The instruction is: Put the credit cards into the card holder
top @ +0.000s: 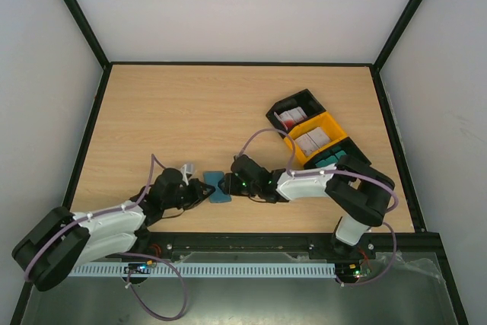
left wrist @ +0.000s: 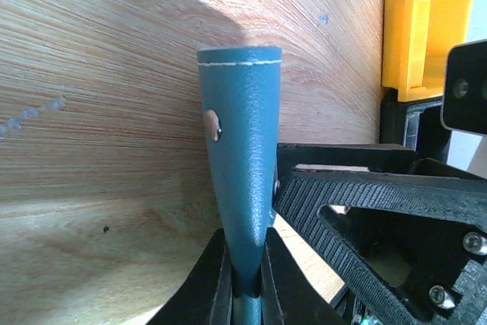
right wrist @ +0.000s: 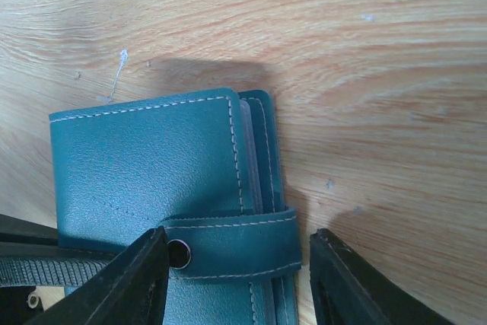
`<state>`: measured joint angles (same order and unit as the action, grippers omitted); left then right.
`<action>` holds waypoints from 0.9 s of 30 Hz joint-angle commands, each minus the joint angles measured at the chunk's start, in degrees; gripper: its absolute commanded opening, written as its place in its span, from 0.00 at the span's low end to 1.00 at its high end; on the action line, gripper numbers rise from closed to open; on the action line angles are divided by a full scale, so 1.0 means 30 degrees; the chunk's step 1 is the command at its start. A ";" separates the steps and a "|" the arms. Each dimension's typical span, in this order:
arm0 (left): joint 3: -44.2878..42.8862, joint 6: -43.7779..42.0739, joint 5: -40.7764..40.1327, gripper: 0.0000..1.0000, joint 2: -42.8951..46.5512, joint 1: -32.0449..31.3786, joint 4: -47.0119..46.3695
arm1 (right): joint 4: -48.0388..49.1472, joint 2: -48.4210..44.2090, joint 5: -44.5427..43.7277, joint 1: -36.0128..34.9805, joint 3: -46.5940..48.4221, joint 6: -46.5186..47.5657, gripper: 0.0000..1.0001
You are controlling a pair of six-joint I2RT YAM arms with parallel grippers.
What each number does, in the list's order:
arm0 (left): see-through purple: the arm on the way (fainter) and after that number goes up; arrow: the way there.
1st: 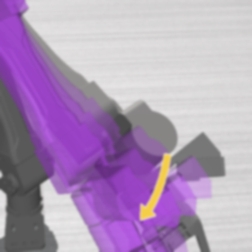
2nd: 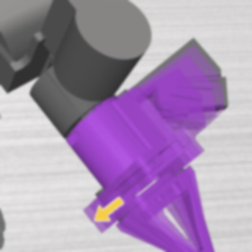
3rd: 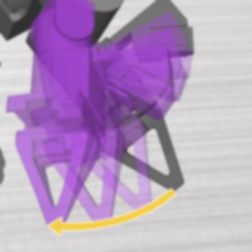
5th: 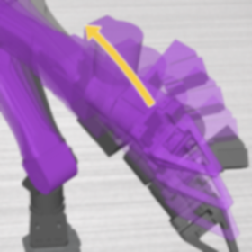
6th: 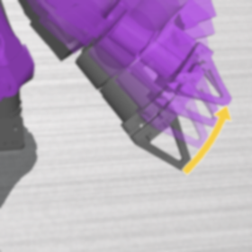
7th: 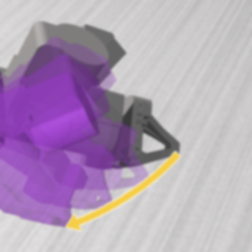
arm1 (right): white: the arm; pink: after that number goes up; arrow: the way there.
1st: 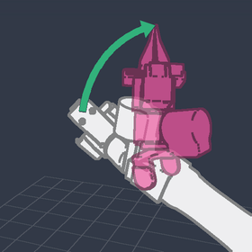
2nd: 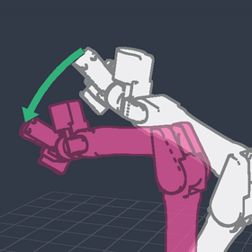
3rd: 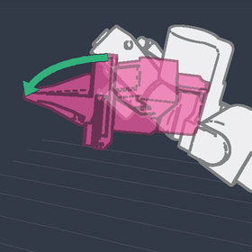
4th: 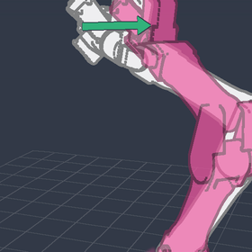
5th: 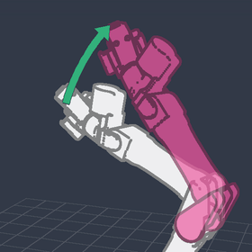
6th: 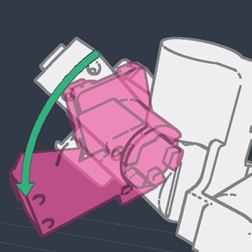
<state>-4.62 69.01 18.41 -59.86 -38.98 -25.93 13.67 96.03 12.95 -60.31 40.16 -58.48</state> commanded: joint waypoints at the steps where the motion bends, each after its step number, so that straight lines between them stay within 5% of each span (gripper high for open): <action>1: -0.0755 -0.0783 -0.0013 0.03 0.0921 -0.0102 0.0431 | -0.4602 -0.0660 -0.1731 -0.0297 0.1322 0.1789 0.50; 16: -0.1841 -0.2109 -0.0049 0.03 0.2115 -0.0102 0.2153 | -0.8633 0.0106 -0.3674 -0.1529 0.4332 0.2718 0.54; 23: -0.2450 -0.2402 -0.1314 0.03 0.2889 -0.0022 0.4244 | -1.3973 0.0642 -1.2054 -0.1459 0.4453 0.0646 0.37; 27: -0.2651 -0.2600 -0.1217 0.03 0.3018 0.0042 0.4572 | -1.4409 -0.0230 -1.3108 -0.1311 0.4184 0.0451 0.36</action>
<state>-10.48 62.85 15.75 -51.77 -39.20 -13.74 -19.55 96.23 -14.22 -65.06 54.08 -54.70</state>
